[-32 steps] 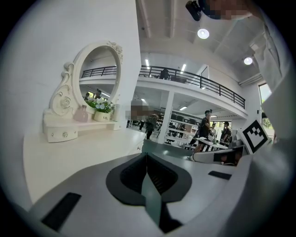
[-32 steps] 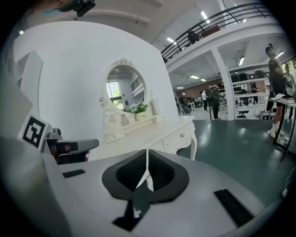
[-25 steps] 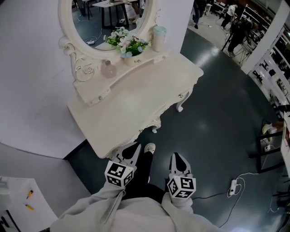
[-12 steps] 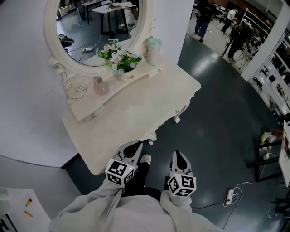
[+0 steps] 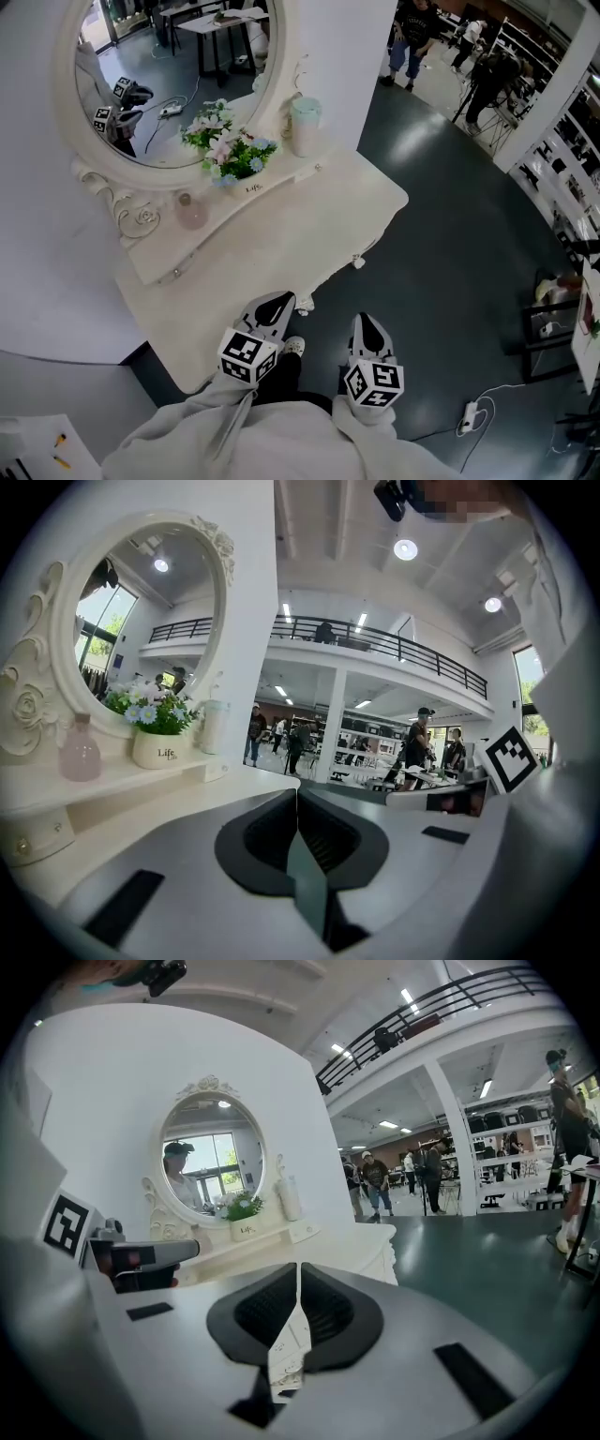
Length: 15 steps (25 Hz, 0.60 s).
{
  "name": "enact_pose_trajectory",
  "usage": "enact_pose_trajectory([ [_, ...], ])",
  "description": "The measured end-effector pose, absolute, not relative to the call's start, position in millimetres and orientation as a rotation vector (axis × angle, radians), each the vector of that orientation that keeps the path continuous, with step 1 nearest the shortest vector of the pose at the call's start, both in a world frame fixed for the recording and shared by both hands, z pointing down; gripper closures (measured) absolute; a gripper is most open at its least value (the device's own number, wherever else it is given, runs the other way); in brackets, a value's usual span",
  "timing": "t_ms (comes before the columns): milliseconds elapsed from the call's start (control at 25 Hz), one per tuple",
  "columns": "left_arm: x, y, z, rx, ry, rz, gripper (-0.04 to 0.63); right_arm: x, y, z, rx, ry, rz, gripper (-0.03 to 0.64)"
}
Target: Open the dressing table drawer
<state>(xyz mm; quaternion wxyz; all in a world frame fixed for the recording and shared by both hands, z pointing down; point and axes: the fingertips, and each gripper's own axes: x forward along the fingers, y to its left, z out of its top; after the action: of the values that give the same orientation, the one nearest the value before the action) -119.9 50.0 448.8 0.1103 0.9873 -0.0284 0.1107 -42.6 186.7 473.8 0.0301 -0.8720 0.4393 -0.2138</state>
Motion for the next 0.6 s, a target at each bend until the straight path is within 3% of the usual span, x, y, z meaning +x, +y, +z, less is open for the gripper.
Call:
enact_pose_trajectory([
  [600, -55.4, 6.5, 466.8, 2.837, -0.046, 0.353, 0.58, 26.4, 129.6, 488.5, -2.694, 1.363, -0.741, 0.578],
])
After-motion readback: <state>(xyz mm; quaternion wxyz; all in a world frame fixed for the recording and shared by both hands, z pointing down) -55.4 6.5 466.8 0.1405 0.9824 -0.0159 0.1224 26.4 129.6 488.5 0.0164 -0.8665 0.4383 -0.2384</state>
